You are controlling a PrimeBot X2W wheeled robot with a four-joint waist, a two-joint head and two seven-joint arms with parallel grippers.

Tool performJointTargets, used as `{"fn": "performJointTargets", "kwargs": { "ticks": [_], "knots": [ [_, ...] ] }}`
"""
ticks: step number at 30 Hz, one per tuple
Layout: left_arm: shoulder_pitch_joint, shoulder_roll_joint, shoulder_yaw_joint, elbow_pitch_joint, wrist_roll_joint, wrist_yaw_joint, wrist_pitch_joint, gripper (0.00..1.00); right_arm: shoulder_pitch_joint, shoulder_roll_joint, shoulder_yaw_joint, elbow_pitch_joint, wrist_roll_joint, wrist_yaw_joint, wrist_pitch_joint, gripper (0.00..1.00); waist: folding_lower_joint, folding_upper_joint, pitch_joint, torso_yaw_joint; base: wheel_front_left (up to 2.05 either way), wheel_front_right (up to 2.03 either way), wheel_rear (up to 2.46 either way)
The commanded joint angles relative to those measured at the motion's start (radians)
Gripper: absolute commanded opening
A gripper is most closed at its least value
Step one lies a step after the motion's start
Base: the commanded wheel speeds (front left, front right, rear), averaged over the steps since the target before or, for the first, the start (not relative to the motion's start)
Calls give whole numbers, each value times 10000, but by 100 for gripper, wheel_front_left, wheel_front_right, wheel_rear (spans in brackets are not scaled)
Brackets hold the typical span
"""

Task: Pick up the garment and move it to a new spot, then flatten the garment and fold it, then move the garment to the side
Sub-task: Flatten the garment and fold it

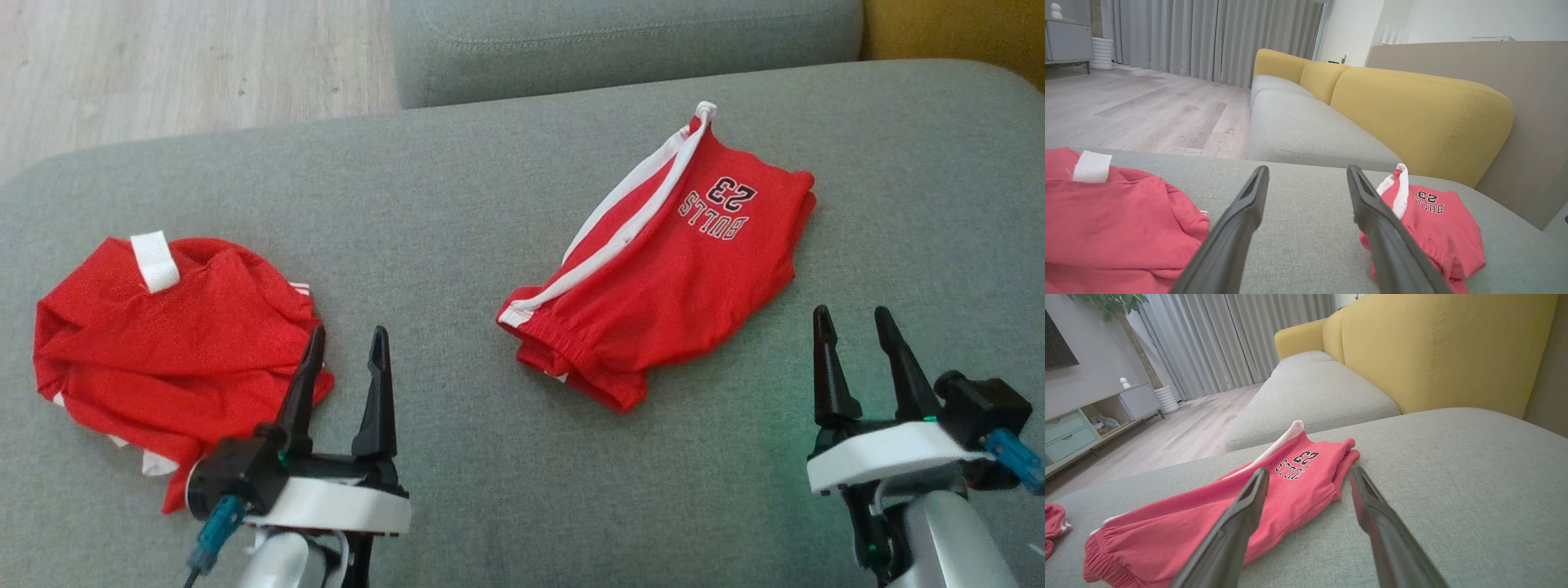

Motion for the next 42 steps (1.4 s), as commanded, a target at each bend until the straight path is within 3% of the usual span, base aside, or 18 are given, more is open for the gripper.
{"fn": "performJointTargets", "kwargs": {
  "ticks": [1, 7, 14, 21, 30, 39, 40, 41, 42],
  "knots": [
    [-409, -71, 566, -290, 183, -124, -64, 100, -356, 43, 175, -512, -102, 17, -95, 100, 1, 0, 79, 3, 0, 0, 0],
    [-677, -386, 789, -74, 722, -726, -64, 100, -953, 97, 185, -942, -618, 17, 459, 100, 1, 0, 595, 130, 0, 0, 0],
    [-1386, -642, 843, 84, 1032, -1127, -64, 100, -2894, -87, -657, -754, -1585, 17, 2095, 100, 1, 0, 1555, 594, 0, 0, 0],
    [-1914, -811, 647, 339, 1092, -1438, -64, 100, -5080, -478, -2251, 1704, -2139, 17, 4448, 100, 1, 0, 2186, 1223, 0, 0, 0],
    [-2287, -896, 507, 463, 1115, -1608, -64, 100, -6539, -945, -3690, 4275, -3309, 17, 4711, 100, 1, 0, 2680, 1673, 0, 0, 0],
    [-2525, -913, 547, 483, 1176, -1656, -64, 100, -7320, -1037, -3706, 5816, -3743, 17, 4782, 100, 1, 0, 2957, 1730, 0, 0, 0],
    [-2555, -914, 536, 471, 1159, -1657, -64, 100, -7391, -1030, -3671, 5928, -3765, 17, 4765, 93, 1, 0, 2973, 1725, 0, 0, 0],
    [-2580, -914, 530, 460, 1142, -1653, -64, 100, -7472, -986, -3614, 6018, -3740, 17, 4705, 22, 1, 0, 2982, 1713, 0, 0, 0],
    [-2596, -915, 529, 455, 1128, -1645, -64, 100, -7541, -959, -3546, 6083, -3719, 17, 4609, 0, 1, 0, 2977, 1693, 0, 0, 0]
  ]
}}
